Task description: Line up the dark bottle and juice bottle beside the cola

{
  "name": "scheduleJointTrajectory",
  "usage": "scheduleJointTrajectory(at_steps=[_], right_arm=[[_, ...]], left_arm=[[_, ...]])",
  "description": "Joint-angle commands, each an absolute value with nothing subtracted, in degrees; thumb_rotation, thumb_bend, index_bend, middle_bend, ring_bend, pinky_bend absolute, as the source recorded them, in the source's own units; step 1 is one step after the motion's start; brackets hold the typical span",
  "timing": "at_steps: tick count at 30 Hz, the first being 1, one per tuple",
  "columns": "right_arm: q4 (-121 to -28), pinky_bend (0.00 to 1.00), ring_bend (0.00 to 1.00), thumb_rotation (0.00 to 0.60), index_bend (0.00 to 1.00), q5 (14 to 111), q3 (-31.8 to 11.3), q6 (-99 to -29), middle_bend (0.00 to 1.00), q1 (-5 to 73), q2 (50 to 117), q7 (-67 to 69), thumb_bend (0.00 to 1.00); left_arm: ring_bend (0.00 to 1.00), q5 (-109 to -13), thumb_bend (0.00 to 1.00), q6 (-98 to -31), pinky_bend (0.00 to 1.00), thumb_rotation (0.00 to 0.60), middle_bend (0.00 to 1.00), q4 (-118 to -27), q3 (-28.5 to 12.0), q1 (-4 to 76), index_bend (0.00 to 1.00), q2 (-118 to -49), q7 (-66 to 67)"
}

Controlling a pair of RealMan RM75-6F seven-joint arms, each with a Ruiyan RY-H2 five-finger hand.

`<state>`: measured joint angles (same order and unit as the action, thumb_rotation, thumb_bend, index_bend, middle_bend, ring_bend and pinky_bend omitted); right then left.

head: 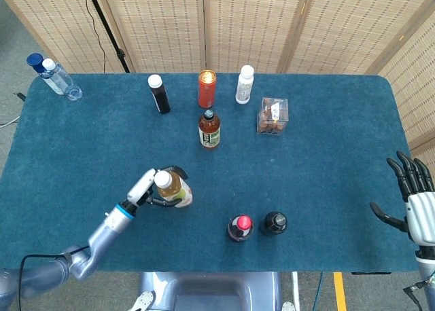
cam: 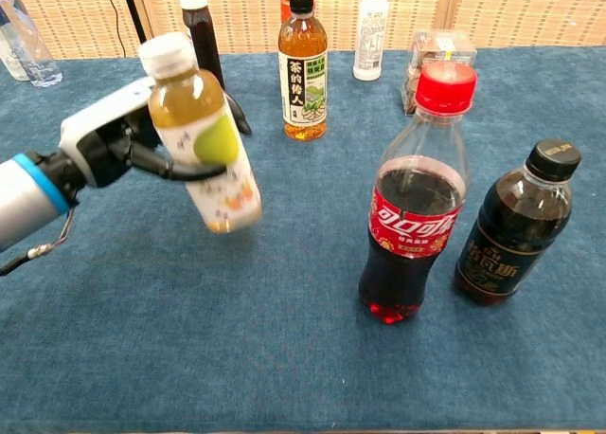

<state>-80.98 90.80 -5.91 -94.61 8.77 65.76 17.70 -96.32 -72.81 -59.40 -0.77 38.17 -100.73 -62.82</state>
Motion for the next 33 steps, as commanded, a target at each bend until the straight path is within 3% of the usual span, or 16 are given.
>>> scheduleJointTrajectory(at_steps=[1, 12, 33], right_arm=[[-81.1, 0.0, 0.0, 0.6, 0.01, 90.8, -6.0, -94.6, 0.0, 8.7, 65.7, 17.5, 0.27], [-81.1, 0.0, 0.0, 0.6, 0.01, 90.8, -6.4, -94.3, 0.0, 8.4, 65.5, 17.6, 0.27], [-81.0, 0.0, 0.0, 0.6, 0.01, 90.7, -7.0, -93.6, 0.0, 8.4, 65.2, 18.0, 0.28]], left_arm=[[0.42, -102.2, 0.29, -74.0, 0.51, 0.6, 0.4, -67.3, 4.5, 38.6, 0.43, -96.2, -58.1], [0.42, -102.2, 0.29, -71.0, 0.51, 0.6, 0.4, -72.7, 5.9, 39.2, 0.43, -98.9, -47.7], [0.41, -98.2, 0.28, -66.0, 0.51, 0.6, 0.4, -69.7, 3.0, 41.8, 0.41, -105.7, -43.1]])
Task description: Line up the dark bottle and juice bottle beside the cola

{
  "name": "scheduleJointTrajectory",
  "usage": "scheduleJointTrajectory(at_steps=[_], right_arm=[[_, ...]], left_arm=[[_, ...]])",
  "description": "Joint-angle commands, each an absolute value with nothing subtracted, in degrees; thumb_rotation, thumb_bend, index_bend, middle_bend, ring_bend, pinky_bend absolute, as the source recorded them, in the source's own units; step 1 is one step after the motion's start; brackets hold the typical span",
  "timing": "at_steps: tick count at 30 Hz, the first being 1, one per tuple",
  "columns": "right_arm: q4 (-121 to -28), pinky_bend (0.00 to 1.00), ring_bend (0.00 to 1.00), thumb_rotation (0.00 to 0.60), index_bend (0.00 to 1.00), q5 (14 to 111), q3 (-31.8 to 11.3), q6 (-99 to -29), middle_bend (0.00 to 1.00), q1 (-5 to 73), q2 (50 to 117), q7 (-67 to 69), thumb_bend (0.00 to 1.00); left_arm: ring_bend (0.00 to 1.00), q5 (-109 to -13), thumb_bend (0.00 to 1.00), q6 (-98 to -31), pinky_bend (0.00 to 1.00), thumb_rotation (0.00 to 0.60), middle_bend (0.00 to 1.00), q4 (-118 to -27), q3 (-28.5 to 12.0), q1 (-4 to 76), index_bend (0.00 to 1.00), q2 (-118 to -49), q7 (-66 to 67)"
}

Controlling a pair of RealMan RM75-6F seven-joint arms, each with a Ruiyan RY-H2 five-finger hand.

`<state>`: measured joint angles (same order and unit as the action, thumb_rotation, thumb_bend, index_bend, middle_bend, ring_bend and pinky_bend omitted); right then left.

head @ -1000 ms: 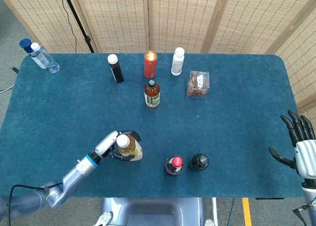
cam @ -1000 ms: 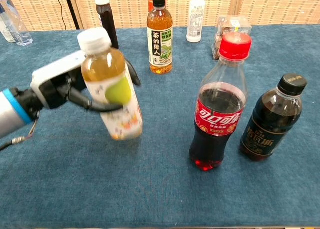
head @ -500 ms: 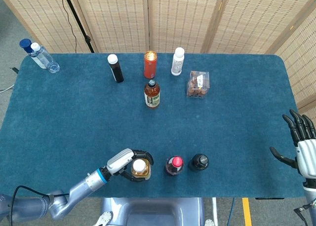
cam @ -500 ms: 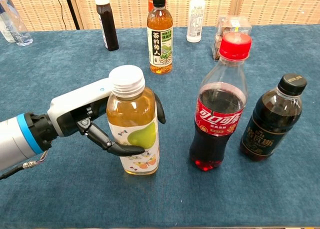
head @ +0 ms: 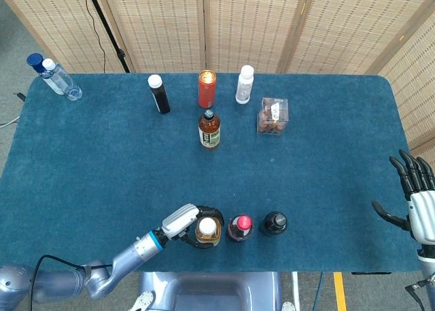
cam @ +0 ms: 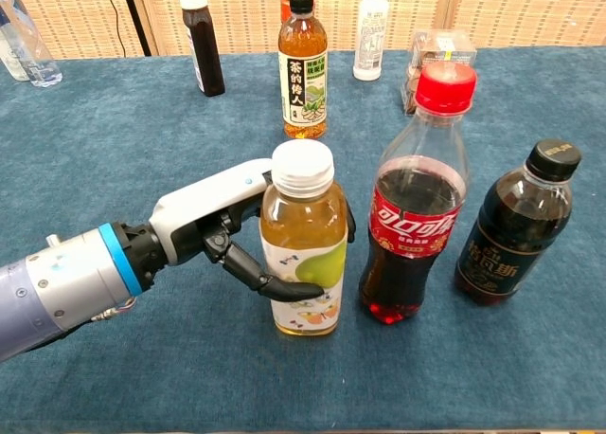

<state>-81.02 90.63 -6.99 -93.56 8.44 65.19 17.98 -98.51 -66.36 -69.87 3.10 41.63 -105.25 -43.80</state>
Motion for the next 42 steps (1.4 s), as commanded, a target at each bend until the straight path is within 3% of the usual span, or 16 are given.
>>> scheduleJointTrajectory(at_steps=[1, 6, 10, 12, 19, 27, 42], right_arm=[[-81.0, 0.0, 0.0, 0.6, 0.01, 90.7, -7.0, -93.6, 0.0, 8.4, 65.2, 18.0, 0.28], [-81.1, 0.0, 0.0, 0.6, 0.01, 90.7, -7.2, -93.9, 0.0, 8.3, 65.0, 18.1, 0.28], [-81.2, 0.0, 0.0, 0.6, 0.01, 90.8, -7.1, -93.8, 0.0, 8.2, 64.9, 17.8, 0.28], [-81.3, 0.0, 0.0, 0.6, 0.01, 90.8, -7.1, -93.8, 0.0, 8.2, 64.9, 17.8, 0.28], [-81.5, 0.0, 0.0, 0.6, 0.01, 91.0, -7.2, -93.8, 0.0, 8.1, 64.9, 17.5, 0.28], [-81.7, 0.0, 0.0, 0.6, 0.01, 91.3, -7.0, -94.0, 0.0, 8.0, 64.9, 16.8, 0.28], [-90.1, 0.0, 0.0, 0.6, 0.0, 89.9, -5.8, -92.3, 0.0, 6.2, 62.1, 3.4, 0.27]], left_arm=[[0.4, -98.1, 0.27, -66.0, 0.51, 0.6, 0.4, -69.6, 3.1, 41.8, 0.4, -105.8, -42.9], [0.31, -98.8, 0.26, -66.1, 0.48, 0.6, 0.33, -68.7, 3.8, 41.9, 0.33, -106.0, -41.8], [0.04, -100.1, 0.21, -66.6, 0.23, 0.6, 0.06, -68.2, 4.7, 42.4, 0.04, -105.6, -42.4], [0.0, -100.3, 0.17, -66.7, 0.13, 0.6, 0.0, -68.2, 5.1, 42.5, 0.0, -105.5, -42.9], [0.0, -100.3, 0.15, -68.6, 0.01, 0.6, 0.0, -68.4, 5.1, 42.1, 0.0, -105.0, -43.7], [0.0, -100.3, 0.15, -72.5, 0.0, 0.6, 0.0, -71.3, 4.9, 40.8, 0.0, -101.6, -44.8], [0.0, -91.9, 0.12, -83.7, 0.0, 0.6, 0.0, -92.2, 3.7, 28.1, 0.0, -75.9, -12.0]])
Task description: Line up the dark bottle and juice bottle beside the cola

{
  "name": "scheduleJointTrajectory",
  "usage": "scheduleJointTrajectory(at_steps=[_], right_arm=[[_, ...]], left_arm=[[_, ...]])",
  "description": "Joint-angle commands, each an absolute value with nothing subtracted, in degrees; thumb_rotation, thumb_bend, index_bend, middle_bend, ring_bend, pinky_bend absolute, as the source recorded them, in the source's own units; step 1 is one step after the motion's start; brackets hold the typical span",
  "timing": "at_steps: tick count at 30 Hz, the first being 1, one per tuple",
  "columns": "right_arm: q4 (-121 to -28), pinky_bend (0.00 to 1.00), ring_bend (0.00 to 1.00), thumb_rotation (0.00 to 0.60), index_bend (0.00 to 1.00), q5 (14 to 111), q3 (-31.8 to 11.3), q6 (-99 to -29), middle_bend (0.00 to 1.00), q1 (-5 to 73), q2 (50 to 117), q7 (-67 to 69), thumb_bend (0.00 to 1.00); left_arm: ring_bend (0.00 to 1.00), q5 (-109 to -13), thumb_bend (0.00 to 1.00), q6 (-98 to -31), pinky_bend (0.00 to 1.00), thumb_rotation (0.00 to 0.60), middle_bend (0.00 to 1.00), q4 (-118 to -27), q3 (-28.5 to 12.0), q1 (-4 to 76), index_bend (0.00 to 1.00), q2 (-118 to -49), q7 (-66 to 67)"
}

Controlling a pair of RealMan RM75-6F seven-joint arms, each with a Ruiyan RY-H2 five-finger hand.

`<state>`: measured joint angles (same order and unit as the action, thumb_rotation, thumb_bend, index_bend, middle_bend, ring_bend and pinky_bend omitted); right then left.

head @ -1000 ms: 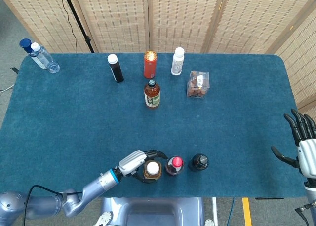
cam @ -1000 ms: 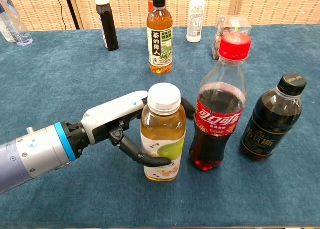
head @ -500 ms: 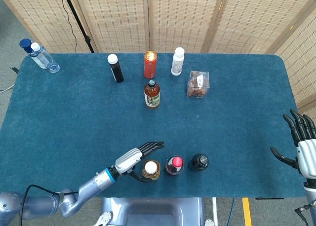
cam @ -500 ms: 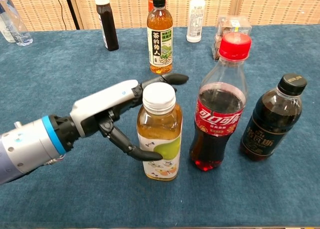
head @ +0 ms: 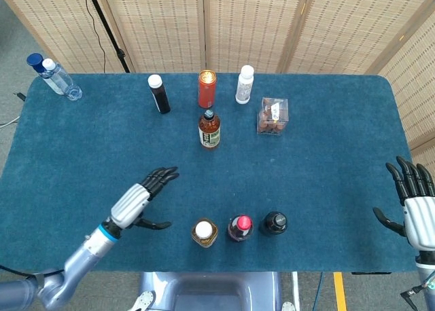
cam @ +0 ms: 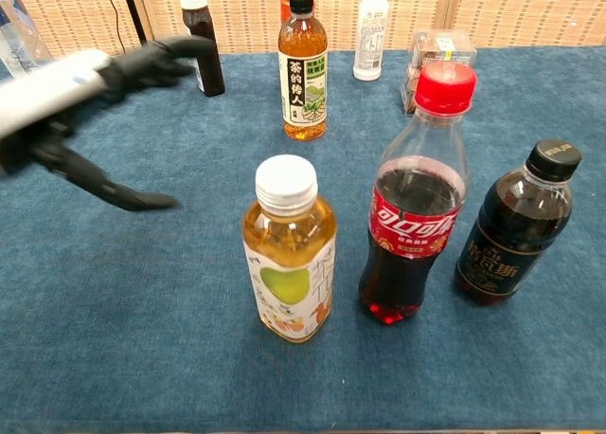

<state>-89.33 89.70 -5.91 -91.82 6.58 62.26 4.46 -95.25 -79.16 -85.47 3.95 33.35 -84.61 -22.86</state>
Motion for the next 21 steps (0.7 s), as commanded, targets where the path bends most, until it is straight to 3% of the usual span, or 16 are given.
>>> scheduleJointTrajectory(at_steps=[1, 7, 10, 15, 21], right_arm=[[-90.2, 0.0, 0.0, 0.6, 0.0, 90.0, -5.8, -92.4, 0.0, 6.1, 62.1, 3.1, 0.28], [-91.9, 0.0, 0.0, 0.6, 0.0, 91.4, -4.9, -92.7, 0.0, 5.5, 61.5, 0.1, 0.26], [-93.0, 0.0, 0.0, 0.6, 0.0, 91.3, -4.6, -92.1, 0.0, 5.4, 61.2, -2.0, 0.18], [-94.7, 0.0, 0.0, 0.6, 0.0, 89.9, -4.8, -91.7, 0.0, 5.0, 60.9, -4.0, 0.04], [-95.2, 0.0, 0.0, 0.6, 0.0, 89.3, -5.5, -92.6, 0.0, 4.4, 61.1, -5.5, 0.0]], left_arm=[[0.0, -91.5, 0.12, -84.1, 0.0, 0.6, 0.0, -92.8, 3.7, 27.5, 0.0, -75.1, -10.8], [0.0, -86.2, 0.11, -89.3, 0.0, 0.6, 0.0, -98.8, 5.3, 19.7, 0.0, -66.4, -1.0], [0.0, -85.3, 0.11, -92.6, 0.0, 0.6, 0.0, -99.2, 6.2, 15.7, 0.0, -64.2, -0.6], [0.0, -83.4, 0.11, -96.8, 0.0, 0.6, 0.0, -98.4, 6.6, 10.3, 0.0, -63.1, -0.9], [0.0, -84.4, 0.11, -98.5, 0.0, 0.6, 0.0, -96.6, 7.0, 6.1, 0.0, -62.4, -4.7]])
